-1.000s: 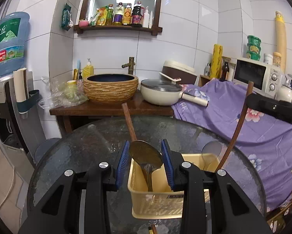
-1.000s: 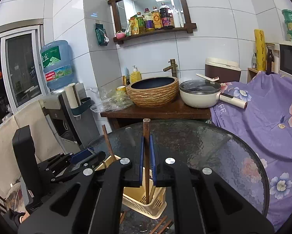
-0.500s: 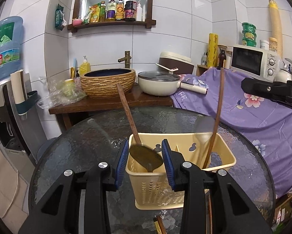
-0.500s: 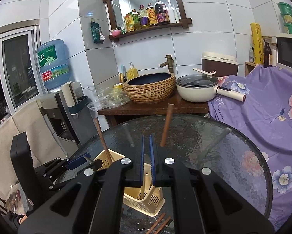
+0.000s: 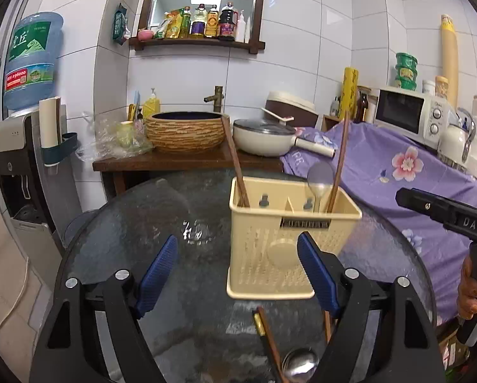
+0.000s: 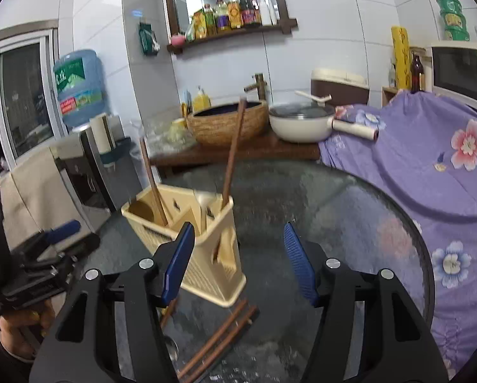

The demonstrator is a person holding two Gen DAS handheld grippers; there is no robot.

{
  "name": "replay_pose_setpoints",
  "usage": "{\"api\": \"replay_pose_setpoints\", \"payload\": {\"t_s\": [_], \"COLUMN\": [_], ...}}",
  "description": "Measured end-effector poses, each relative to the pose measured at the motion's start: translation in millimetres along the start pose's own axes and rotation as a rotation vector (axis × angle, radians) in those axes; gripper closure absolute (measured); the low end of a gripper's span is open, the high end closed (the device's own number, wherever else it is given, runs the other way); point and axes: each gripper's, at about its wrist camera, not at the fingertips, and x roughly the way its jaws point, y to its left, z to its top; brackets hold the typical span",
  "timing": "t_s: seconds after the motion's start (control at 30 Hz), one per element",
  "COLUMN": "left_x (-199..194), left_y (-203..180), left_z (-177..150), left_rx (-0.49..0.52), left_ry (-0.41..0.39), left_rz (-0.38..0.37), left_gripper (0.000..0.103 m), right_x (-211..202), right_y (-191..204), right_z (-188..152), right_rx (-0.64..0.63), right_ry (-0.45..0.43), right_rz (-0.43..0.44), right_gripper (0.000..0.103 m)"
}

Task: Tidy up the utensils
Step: 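Lower the spoon into the holder and open the left tool while the right tool releases the chopstick, then move both open tools down toward the utensils lying beside the holder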

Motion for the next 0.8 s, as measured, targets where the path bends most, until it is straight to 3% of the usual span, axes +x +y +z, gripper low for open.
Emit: {"api": "replay_pose_setpoints", "payload": {"t_s": [0.37,0.6,0.73,0.8], "left_x": [6,14,14,16], "left_y": [1,9,16,19], "left_z": [-60,-81,-91,-94], "left_rx": [0.002,-0.019,-0.027,-0.024], "left_ry": [0.144,0.206,0.229,0.245], "left_rz": [0.010,0.027,0.039,0.045], "left_gripper": [0.025,0.026,0.030,0.038], "right_x": [18,29,30,30], "right_y": [6,10,16,20], "right_z": [-86,-114,-126,-130], "right_rx": [-0.070,-0.072,-0.097,-0.124], "right_ry": [0.186,0.257,0.278,0.286], "right_rz": [-0.012,-0.002,-0.003,-0.011], "right_gripper": [0.041,0.041,0.041,0.041]}}
